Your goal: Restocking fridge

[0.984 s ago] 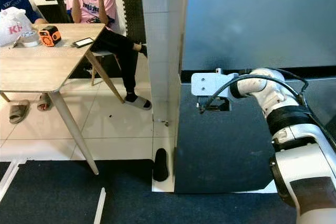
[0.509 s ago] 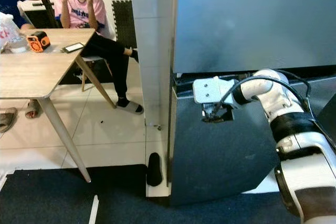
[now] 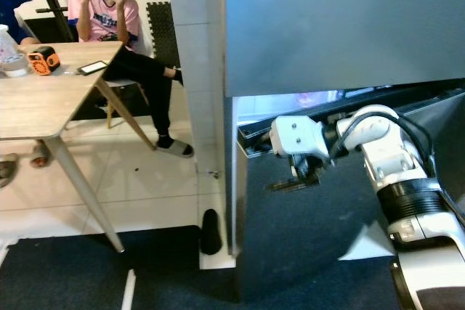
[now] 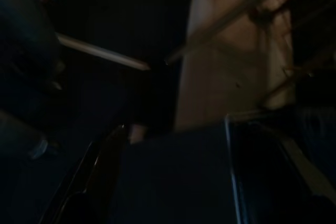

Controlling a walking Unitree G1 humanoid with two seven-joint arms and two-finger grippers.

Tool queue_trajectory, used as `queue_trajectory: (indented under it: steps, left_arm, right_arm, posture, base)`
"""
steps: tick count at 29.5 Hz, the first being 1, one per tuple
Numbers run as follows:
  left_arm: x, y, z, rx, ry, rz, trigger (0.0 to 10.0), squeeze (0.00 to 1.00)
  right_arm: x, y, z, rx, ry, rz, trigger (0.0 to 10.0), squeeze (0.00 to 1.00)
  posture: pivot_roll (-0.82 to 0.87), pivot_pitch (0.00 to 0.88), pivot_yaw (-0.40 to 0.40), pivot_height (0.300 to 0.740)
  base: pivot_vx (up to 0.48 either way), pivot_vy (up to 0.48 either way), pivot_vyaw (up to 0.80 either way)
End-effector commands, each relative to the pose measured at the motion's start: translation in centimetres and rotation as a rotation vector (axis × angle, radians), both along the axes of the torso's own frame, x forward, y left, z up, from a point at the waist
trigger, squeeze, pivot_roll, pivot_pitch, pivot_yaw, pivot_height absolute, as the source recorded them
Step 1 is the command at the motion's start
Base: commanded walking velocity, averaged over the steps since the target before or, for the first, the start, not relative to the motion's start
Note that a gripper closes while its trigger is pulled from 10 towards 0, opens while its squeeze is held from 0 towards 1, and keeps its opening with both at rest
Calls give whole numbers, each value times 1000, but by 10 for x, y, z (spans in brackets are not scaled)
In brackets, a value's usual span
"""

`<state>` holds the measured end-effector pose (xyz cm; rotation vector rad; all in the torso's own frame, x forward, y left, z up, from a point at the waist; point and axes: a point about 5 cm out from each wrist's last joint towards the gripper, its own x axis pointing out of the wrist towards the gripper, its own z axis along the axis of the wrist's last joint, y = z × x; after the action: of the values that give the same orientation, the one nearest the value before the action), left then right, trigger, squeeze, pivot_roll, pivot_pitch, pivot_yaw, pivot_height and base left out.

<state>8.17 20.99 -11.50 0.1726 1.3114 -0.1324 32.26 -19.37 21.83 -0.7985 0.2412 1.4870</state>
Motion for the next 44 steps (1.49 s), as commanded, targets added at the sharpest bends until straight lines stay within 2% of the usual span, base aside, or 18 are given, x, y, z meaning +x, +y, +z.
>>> queue_trajectory:
  steps: [1, 9, 15, 17, 18, 22, 25, 27, 30, 34, 35, 36, 38, 39, 41, 42, 43, 44]
  left_arm:
    - [11, 0, 3, -5, -45, -2, 10000, 0]
    - [12, 0, 3, -4, -45, -8, 10000, 0]
    - [11, 1, 3, -4, -44, -8, 10000, 0]
    - [11, 0, 3, -4, -44, -7, 10000, 0]
    - [11, 0, 3, -4, -44, -7, 10000, 0]
    - [12, 1, 3, 0, -50, 6, 10000, 0]
    - [12, 1, 3, 1, -51, 9, 10000, 0]
    - [13, 3, 4, 9, -60, 20, 10000, 0]
    - [15, 5, 4, 16, -67, 25, 10000, 0]
    - [21, 14, 8, 47, -88, 46, 10000, 0]
    - [21, 14, 8, 47, -88, 46, 10000, 0]
    - [23, 19, 9, 65, -92, 46, 10000, 0]
    - [23, 19, 9, 65, -92, 46, 10000, 0]
    - [23, 23, 10, 86, -92, 38, 10000, 0]
    - [23, 23, 10, 86, -92, 38, 10000, 0]
    - [23, 28, 11, 112, -86, 19, 10000, 0]
    - [21, 34, 12, 152, -75, -7, 10000, 0]
    - [21, 34, 12, 152, -75, -7, 10000, 0]
  right_arm:
    - [-4, 7, 4, 61, 11, 42, 10000, 0]
    - [-40, 40, 13, 341, 116, 266, 10000, 0]
    - [-47, 45, -19, 272, 228, 243, 10000, 0]
    - [-53, 44, -54, 217, 351, 195, 10000, 0]
    - [-53, 44, -54, 217, 351, 195, 10000, 0]
    - [-56, 30, -124, 115, 521, -44, 10000, 0]
    - [-56, 27, -135, 99, 535, -104, 10000, 0]
    - [-57, 14, -171, 20, 549, -334, 10000, 0]
    - [-63, 4, -193, -37, 573, -475, 10000, 0]
    - [-88, -15, -240, -125, 624, -794, 10000, 0]
    - [-88, -15, -240, -125, 624, -794, 10000, 0]
    - [-97, -21, -251, -133, 630, -907, 10000, 0]
    - [-97, -21, -251, -133, 630, -907, 10000, 0]
    - [-105, -27, -261, -138, 622, -1028, 10000, 0]
    - [-105, -27, -261, -138, 622, -1028, 10000, 0]
    - [-114, -33, -270, -138, 618, -1154, 10000, 0]
    - [-124, -38, -277, -138, 615, -1266, 5529, 0]
    - [-124, -38, -277, -138, 615, -1266, 5529, 0]
  posture:
    - [-29, 0, 15, 740]
    - [-29, 0, 19, 740]
    - [-29, 0, 19, 740]
    - [-30, 0, 16, 740]
    - [-30, 0, 16, 740]
    - [-29, 0, 13, 740]
    - [-29, 0, 13, 740]
    - [-28, 0, 13, 740]
    - [-28, 0, 13, 740]
    - [-27, 0, 14, 740]
    - [-27, 0, 14, 740]
    - [-27, 0, 14, 740]
    - [-27, 0, 14, 740]
    - [-27, 0, 14, 740]
    - [-27, 0, 14, 740]
    - [-29, 0, 21, 740]
    - [-28, 0, 22, 740]
    - [-28, 0, 22, 740]
  base:
    - [0, 0, 0]
    - [0, 0, 0]
    - [0, 0, 0]
    - [0, 0, 0]
    - [0, 0, 0]
    - [0, 0, 0]
    - [0, 0, 0]
    - [0, 0, 0]
    - [0, 0, 0]
    - [0, 0, 0]
    - [0, 0, 0]
    - [0, 0, 0]
    - [0, 0, 0]
    - [0, 0, 0]
    - [0, 0, 0]
    - [0, 0, 0]
    - [0, 0, 0]
    - [0, 0, 0]
